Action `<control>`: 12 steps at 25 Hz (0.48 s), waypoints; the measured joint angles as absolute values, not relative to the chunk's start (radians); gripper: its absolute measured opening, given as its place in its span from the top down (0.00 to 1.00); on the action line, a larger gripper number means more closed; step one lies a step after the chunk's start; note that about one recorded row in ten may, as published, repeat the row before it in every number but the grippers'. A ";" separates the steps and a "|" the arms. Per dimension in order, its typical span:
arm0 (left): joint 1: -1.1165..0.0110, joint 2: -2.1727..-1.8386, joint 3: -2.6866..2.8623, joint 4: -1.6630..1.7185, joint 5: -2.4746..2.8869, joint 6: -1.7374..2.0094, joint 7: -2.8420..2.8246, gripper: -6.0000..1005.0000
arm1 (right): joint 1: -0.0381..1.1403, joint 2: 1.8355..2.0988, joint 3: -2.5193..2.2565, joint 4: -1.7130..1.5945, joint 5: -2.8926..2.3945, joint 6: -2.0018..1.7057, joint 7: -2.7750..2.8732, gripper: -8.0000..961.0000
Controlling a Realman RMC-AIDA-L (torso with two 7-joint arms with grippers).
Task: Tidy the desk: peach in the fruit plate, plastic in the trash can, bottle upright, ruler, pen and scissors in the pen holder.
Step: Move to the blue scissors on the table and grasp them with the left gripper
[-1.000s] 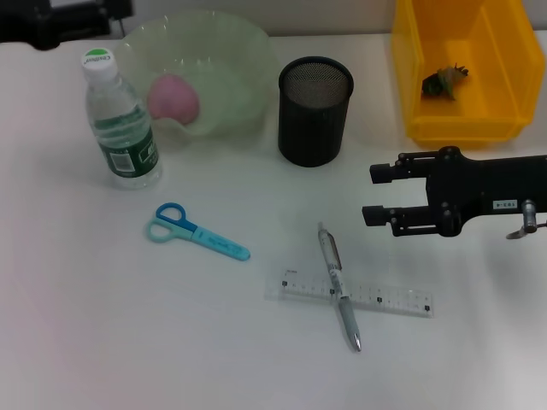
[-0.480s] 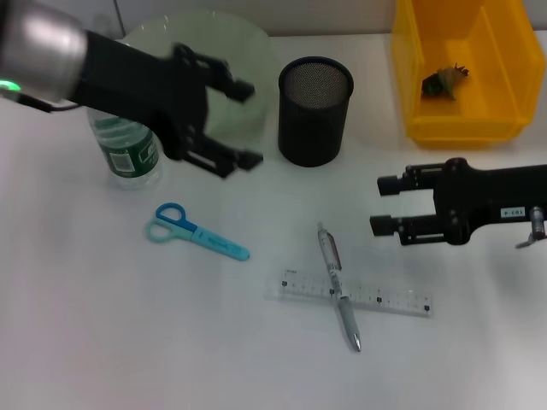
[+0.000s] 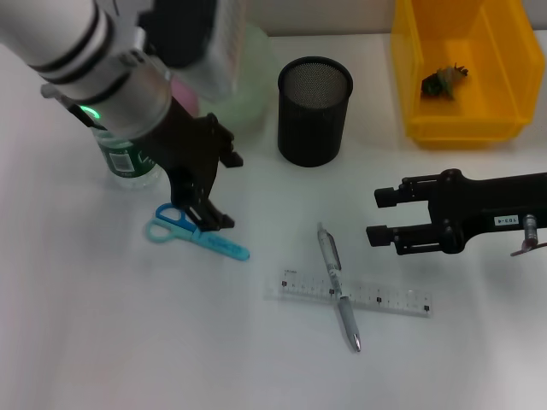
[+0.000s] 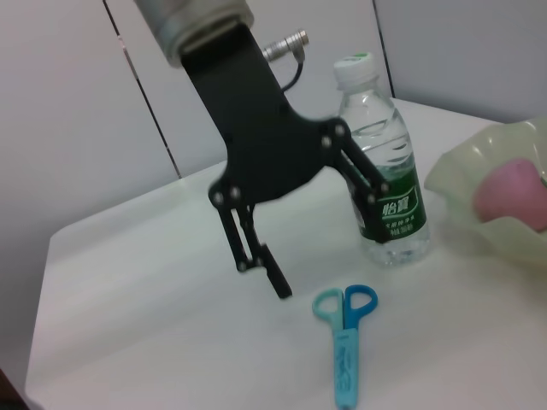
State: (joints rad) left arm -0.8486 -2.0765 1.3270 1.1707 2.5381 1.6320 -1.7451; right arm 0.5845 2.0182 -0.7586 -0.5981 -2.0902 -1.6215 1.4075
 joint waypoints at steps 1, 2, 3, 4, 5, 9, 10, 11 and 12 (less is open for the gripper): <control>-0.852 -2.077 1.365 1.164 2.561 1.618 -1.753 0.21 | 0.583 2.021 -0.758 -0.600 -2.089 -1.621 1.409 0.29; -0.857 -2.078 1.388 1.157 2.574 1.611 -1.759 0.21 | 0.583 2.023 -0.758 -0.602 -2.089 -1.620 1.411 0.29; -0.864 -2.078 1.415 1.145 2.589 1.603 -1.766 0.21 | 0.583 2.025 -0.757 -0.604 -2.088 -1.619 1.413 0.29; -0.878 -2.079 1.453 1.116 2.608 1.591 -1.773 0.21 | 0.582 2.029 -0.757 -0.606 -2.087 -1.613 1.420 0.29; -0.878 -2.079 1.453 1.116 2.608 1.591 -1.773 0.22 | 0.582 2.029 -0.757 -0.606 -2.087 -1.613 1.420 0.29; -0.901 -2.080 1.527 1.022 2.620 1.530 -1.768 0.22 | 0.582 2.039 -0.758 -0.611 -2.085 -1.599 1.425 0.29; -0.901 -2.080 1.527 1.022 2.620 1.530 -1.768 0.23 | 0.582 2.039 -0.758 -0.611 -2.085 -1.599 1.425 0.29; -0.905 -2.080 1.538 1.003 2.620 1.514 -1.766 0.23 | 0.583 2.040 -0.758 -0.611 -2.085 -1.597 1.425 0.29; -0.908 -2.080 1.548 0.985 2.621 1.497 -1.763 0.23 | 0.583 2.042 -0.758 -0.611 -2.085 -1.595 1.425 0.29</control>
State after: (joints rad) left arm -0.9084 -2.0801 1.5478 0.9852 2.6206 1.4966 -1.7632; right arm 0.5830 2.0421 -0.7578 -0.6109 -2.0852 -1.5946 1.4249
